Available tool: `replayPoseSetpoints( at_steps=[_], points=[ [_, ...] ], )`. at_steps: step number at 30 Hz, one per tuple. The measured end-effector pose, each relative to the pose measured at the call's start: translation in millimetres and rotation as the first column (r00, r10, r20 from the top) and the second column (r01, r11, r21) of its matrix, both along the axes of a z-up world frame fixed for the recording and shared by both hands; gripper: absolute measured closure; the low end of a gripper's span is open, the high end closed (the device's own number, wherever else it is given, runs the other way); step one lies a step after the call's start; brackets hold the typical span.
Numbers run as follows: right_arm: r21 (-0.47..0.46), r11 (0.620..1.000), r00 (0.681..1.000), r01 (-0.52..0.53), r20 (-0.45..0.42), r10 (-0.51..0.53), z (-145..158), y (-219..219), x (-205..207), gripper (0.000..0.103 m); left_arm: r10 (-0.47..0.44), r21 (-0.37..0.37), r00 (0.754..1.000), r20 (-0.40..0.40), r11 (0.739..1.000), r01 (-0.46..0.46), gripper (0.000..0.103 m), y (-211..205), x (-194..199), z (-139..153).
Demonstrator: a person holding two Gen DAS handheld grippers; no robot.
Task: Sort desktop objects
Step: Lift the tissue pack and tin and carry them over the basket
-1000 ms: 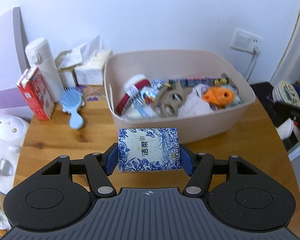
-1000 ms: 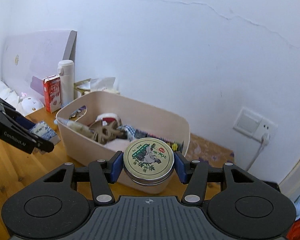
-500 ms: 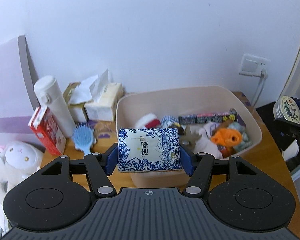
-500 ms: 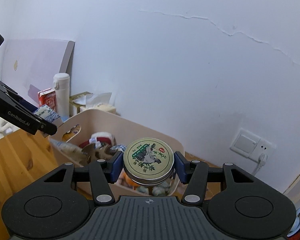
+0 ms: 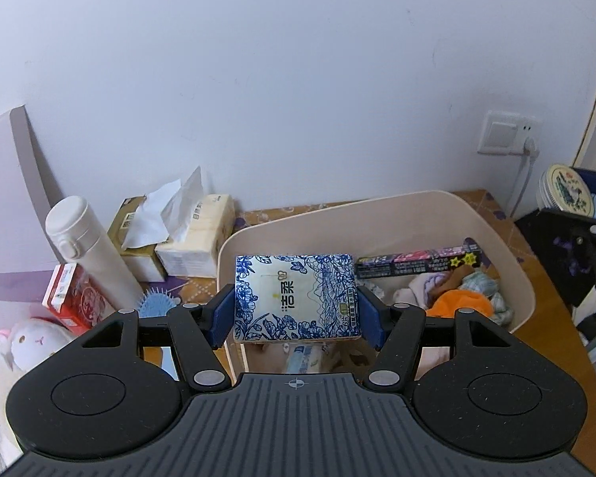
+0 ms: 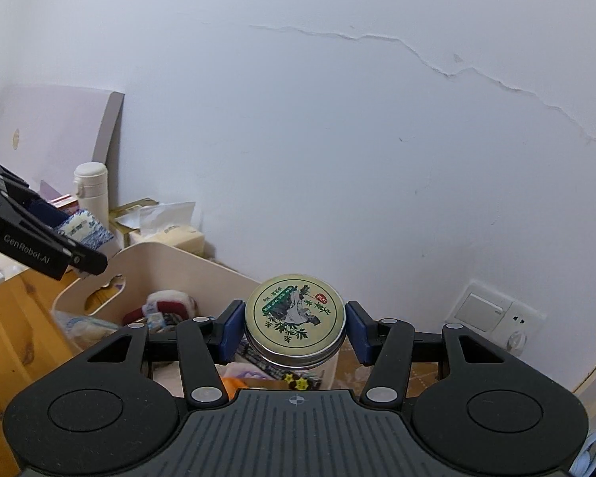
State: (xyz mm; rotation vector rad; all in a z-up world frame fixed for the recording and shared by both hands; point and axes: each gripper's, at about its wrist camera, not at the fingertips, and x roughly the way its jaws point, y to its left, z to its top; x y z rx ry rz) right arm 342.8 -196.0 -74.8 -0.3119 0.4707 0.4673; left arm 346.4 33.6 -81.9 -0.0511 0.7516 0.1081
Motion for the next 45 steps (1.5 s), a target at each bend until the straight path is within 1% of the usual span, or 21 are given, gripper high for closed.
replayPoseSetpoints(
  at_steps=[7, 14, 21, 23, 25, 28, 36, 40, 41, 44, 45],
  points=[
    [-0.039, 0.999, 0.999, -0.025, -0.030, 0.024, -12.7, 5.6, 26.8, 0.051, 0.000, 0.010, 1.000, -0.031, 1.000, 0.000, 0.039, -0.8, 26.4, -16.1],
    [-0.054, 0.996, 0.996, -0.064, -0.067, 0.060, -23.6, 16.6, 43.7, 0.051, 0.020, -0.005, 0.998, -0.065, 1.000, -0.020, 0.039, 0.3, 49.0, -31.8],
    [-0.078, 0.994, 0.990, -0.077, -0.122, 0.067, -39.0, 30.2, 64.8, 0.051, 0.026, -0.023, 0.991, -0.129, 0.999, -0.029, 0.039, 2.4, 68.6, -52.2],
    [-0.086, 0.993, 0.987, -0.085, -0.145, 0.072, -45.4, 35.6, 69.8, 0.051, 0.013, -0.036, 0.988, -0.152, 0.999, -0.019, 0.039, 2.4, 73.3, -58.4],
    [-0.092, 0.992, 0.982, -0.089, -0.178, 0.071, -53.7, 40.6, 75.4, 0.051, 0.002, -0.051, 0.986, -0.167, 0.999, -0.010, 0.039, 2.1, 76.4, -64.5],
    [-0.096, 0.991, 0.971, -0.098, -0.228, 0.074, -65.0, 46.9, 82.5, 0.051, -0.010, -0.053, 0.981, -0.195, 0.999, 0.000, 0.039, 0.6, 81.7, -73.9],
    [-0.144, 0.975, 0.933, -0.171, -0.342, 0.113, -84.6, 65.2, 93.8, 0.051, -0.039, -0.072, 0.969, -0.245, 0.997, 0.022, 0.038, -0.8, 95.3, -91.2],
    [-0.164, 0.971, 0.919, -0.175, -0.382, 0.101, -94.0, 67.7, 94.6, 0.051, -0.046, -0.088, 0.966, -0.253, 0.996, 0.024, 0.038, 1.6, 96.7, -91.5],
    [-0.163, 0.972, 0.916, -0.169, -0.389, 0.094, -96.2, 68.2, 95.3, 0.051, -0.049, -0.091, 0.966, -0.254, 0.995, 0.026, 0.037, 1.8, 97.0, -91.6],
    [-0.155, 0.975, 0.906, -0.161, -0.414, 0.084, -100.5, 70.2, 98.5, 0.050, -0.039, -0.091, 0.965, -0.258, 0.996, 0.016, 0.029, 3.3, 97.3, -92.0],
    [-0.153, 0.976, 0.904, -0.158, -0.419, 0.080, -100.9, 70.5, 99.3, 0.044, -0.035, -0.093, 0.965, -0.261, 0.996, 0.011, 0.026, 4.3, 97.2, -92.4]
  ],
)
